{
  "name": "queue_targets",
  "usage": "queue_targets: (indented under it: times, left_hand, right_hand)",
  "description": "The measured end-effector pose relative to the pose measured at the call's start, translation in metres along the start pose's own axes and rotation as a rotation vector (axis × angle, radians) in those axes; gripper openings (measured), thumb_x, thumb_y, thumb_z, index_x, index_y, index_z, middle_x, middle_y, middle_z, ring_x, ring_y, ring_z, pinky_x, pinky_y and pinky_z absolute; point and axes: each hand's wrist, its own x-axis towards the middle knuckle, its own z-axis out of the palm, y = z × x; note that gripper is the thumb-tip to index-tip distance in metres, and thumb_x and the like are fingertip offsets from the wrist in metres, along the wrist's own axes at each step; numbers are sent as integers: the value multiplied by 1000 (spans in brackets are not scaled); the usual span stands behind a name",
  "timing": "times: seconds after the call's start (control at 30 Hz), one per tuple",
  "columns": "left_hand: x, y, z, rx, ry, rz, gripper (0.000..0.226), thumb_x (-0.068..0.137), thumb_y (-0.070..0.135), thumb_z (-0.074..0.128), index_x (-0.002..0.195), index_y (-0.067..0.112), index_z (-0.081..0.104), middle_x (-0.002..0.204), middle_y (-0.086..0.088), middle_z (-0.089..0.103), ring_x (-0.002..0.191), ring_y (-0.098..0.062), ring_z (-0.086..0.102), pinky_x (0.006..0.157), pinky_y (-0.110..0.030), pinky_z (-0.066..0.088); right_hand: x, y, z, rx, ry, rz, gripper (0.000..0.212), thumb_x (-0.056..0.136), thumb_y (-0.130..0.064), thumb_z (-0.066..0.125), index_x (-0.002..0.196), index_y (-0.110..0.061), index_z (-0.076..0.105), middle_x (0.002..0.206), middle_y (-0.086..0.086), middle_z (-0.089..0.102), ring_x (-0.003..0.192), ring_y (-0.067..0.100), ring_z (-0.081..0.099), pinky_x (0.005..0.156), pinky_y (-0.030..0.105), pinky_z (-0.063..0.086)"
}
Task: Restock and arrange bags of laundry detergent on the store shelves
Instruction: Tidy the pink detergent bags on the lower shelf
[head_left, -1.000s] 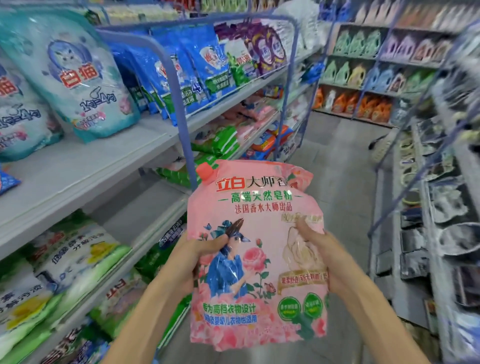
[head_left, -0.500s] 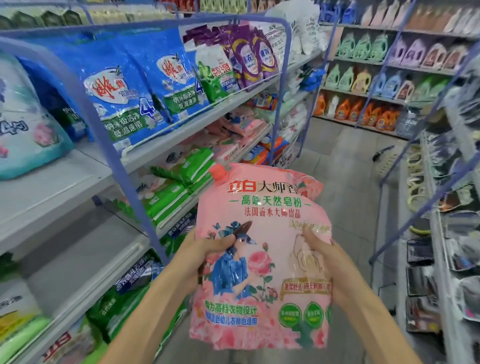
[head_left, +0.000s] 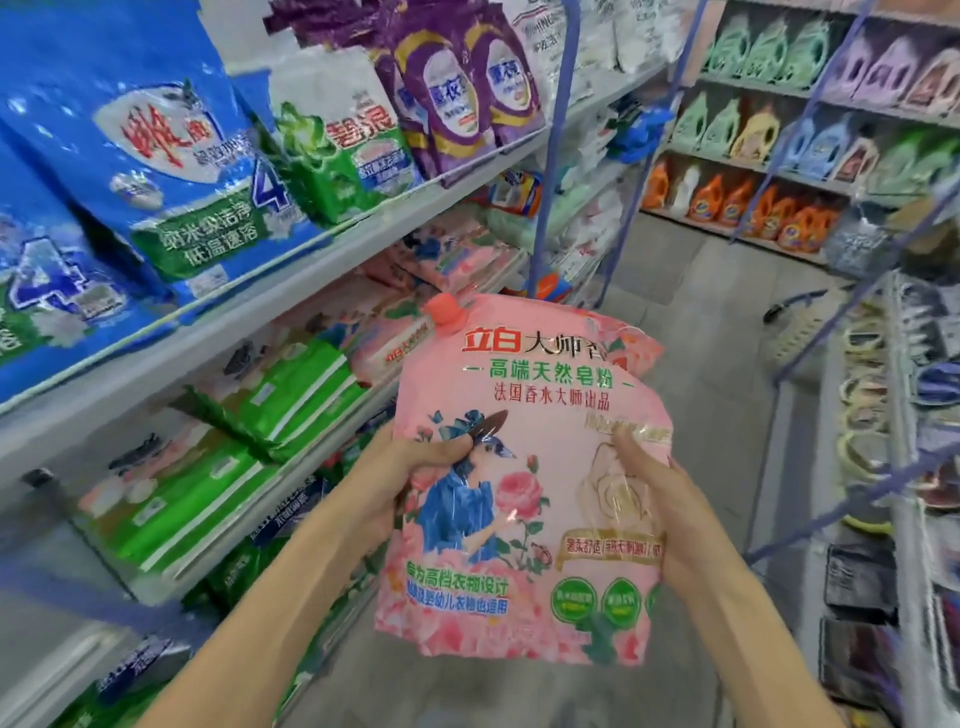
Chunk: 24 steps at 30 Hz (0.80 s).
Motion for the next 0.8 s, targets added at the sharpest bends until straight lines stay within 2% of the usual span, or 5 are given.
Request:
queue_targets:
  times: [0.23,0.37,0.5,0.67,0.8]
  left_hand:
    - [93,12,62,-122,189,8,54,61,10,86,111,0,70,100,-19,76,77,-31,72,67,-37,58]
    - [125,26,89,-199,325,41,65,53,11,94,110,-6,67,112,-30,70,91,-39,66,83,-57,52]
    - [137,37,96,-238,467,60,25,68,5,84,91,11,79,104,-26,74,88,-35,70,86,-50,53]
    - [146,40,83,-312,619,123,59,56,21,92,107,-1,71,114,-27,72,110,-52,65,102,-71,39]
    - [149,44,75,-378,696,146,70,59,12,87,124,2,63,114,-23,73,107,-46,69,95,-66,52]
  right_hand:
    - [132,-67,-42,-84,-132,154,49,88,-31,76,132,-11,66,123,20,71,113,42,69,106,60,47]
    - [198,-106,-42,-147,-251,297,43,87,-20,72,127,-6,69,122,23,71,107,43,70,101,59,51]
    - [251,-124,-18,-194,-392,366,38,93,-18,64,127,-4,69,122,23,71,103,39,72,92,52,58]
    - [298,-124,24,-274,-551,421,40,91,-18,66,130,-5,67,126,22,70,110,41,69,100,54,53]
    - [319,-120,50,-309,-610,440,43,89,-17,70,130,-5,67,126,22,69,108,39,70,97,52,55]
